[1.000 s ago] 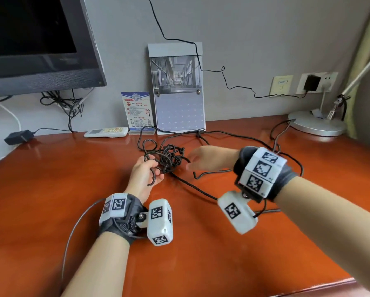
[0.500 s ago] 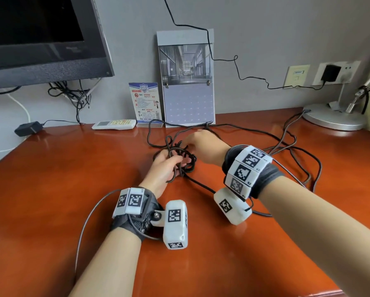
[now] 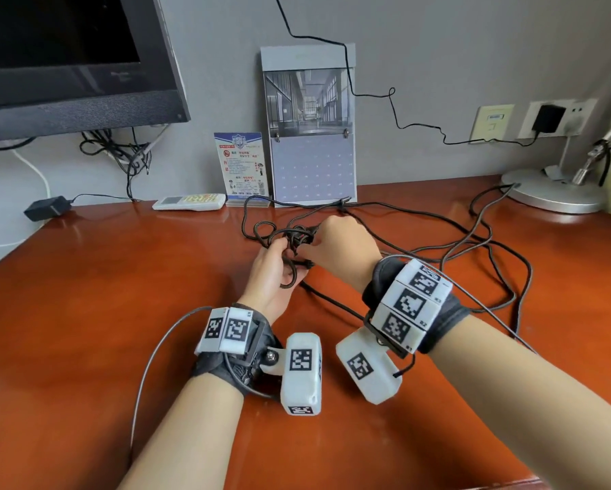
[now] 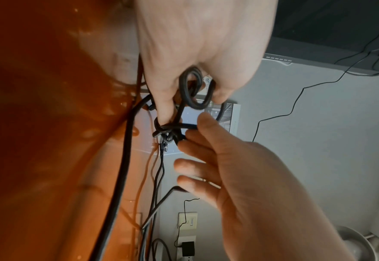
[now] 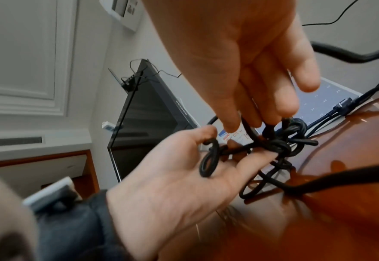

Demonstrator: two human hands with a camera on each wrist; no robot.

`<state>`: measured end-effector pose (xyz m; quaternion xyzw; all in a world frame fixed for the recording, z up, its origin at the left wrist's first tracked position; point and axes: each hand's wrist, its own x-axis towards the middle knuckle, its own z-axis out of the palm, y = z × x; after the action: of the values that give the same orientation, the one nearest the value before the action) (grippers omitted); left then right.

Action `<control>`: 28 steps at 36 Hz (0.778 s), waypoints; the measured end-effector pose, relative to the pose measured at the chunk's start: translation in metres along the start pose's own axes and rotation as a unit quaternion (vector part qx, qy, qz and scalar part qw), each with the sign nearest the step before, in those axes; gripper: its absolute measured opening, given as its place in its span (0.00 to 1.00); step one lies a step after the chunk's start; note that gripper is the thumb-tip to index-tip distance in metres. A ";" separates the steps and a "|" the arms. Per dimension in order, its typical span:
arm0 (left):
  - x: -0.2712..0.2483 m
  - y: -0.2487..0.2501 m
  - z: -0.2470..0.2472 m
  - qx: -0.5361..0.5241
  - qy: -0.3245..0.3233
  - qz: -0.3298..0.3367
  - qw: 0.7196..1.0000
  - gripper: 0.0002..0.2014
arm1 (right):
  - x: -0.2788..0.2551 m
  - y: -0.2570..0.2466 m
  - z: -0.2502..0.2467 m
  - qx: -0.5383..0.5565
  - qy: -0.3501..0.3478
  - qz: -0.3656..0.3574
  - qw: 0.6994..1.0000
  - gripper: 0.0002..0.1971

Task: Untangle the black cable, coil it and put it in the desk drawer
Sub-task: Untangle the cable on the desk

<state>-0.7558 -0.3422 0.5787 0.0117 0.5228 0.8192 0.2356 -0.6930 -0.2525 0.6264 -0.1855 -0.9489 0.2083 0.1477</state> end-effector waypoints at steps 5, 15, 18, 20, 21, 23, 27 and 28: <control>-0.007 0.000 0.004 -0.012 -0.020 -0.007 1.000 0.17 | 0.004 -0.005 0.003 -0.097 0.035 -0.011 0.995 0.08; -0.011 -0.001 0.004 0.173 0.070 0.099 0.977 0.17 | -0.004 0.012 0.003 0.006 -0.042 -0.070 0.997 0.06; -0.011 -0.001 0.003 0.244 0.155 0.167 0.943 0.31 | -0.004 0.014 0.003 -0.001 -0.061 -0.096 0.993 0.13; -0.011 0.003 -0.001 0.283 0.212 0.222 0.909 0.40 | -0.006 0.015 0.001 -0.001 -0.065 -0.112 0.992 0.14; -0.011 0.005 -0.004 0.309 0.231 0.257 0.886 0.41 | -0.007 0.015 0.001 0.000 -0.065 -0.119 0.991 0.15; -0.011 0.010 -0.009 0.380 0.215 0.329 0.837 0.33 | -0.008 0.017 -0.001 0.014 -0.065 -0.135 0.989 0.18; -0.006 0.018 -0.017 0.505 0.038 0.361 0.783 0.09 | -0.008 0.024 -0.005 0.054 -0.076 -0.180 0.979 0.13; -0.006 0.020 -0.018 0.500 0.004 0.341 0.796 0.12 | -0.008 0.026 -0.006 0.069 -0.080 -0.184 0.977 0.11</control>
<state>-0.7630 -0.3668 0.5888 0.3022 0.8229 0.4706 -0.1003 -0.6760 -0.2319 0.6178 0.0205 -0.9589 0.2568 0.1192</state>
